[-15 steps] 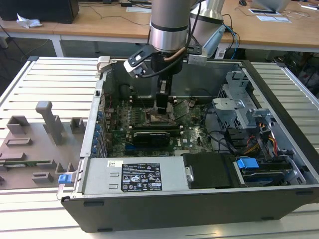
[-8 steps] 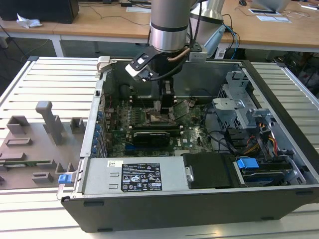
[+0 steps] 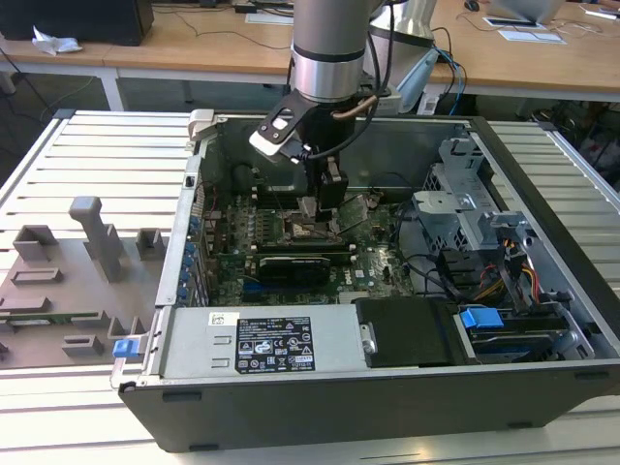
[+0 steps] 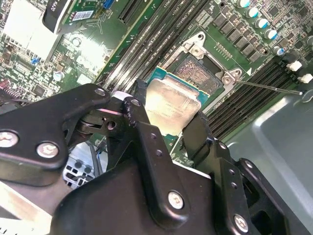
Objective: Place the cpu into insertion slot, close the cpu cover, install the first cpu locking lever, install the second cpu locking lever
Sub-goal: 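Place the cpu into insertion slot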
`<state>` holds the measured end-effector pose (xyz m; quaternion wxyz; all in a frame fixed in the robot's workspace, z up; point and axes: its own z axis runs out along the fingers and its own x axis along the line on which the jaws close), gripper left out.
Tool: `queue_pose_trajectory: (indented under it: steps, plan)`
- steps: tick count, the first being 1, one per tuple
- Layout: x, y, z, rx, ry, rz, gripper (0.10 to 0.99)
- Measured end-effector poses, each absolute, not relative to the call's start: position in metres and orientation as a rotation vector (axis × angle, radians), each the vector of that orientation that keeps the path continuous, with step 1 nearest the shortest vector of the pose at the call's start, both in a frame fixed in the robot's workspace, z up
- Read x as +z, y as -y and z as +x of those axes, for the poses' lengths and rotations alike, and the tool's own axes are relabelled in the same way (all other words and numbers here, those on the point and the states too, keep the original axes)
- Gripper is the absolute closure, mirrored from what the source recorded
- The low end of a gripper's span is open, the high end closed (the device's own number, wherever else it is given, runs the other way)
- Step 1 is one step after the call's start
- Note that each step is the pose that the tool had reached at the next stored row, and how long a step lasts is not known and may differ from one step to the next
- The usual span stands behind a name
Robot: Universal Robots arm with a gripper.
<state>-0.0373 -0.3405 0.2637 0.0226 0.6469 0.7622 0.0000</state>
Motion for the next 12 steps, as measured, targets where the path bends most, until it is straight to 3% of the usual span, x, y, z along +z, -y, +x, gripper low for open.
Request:
queue_pose_trajectory:
  steps: [12]
  plan:
    - [0.2615,0.335,-0.0373,-0.003,-2.235,2.144,0.541]
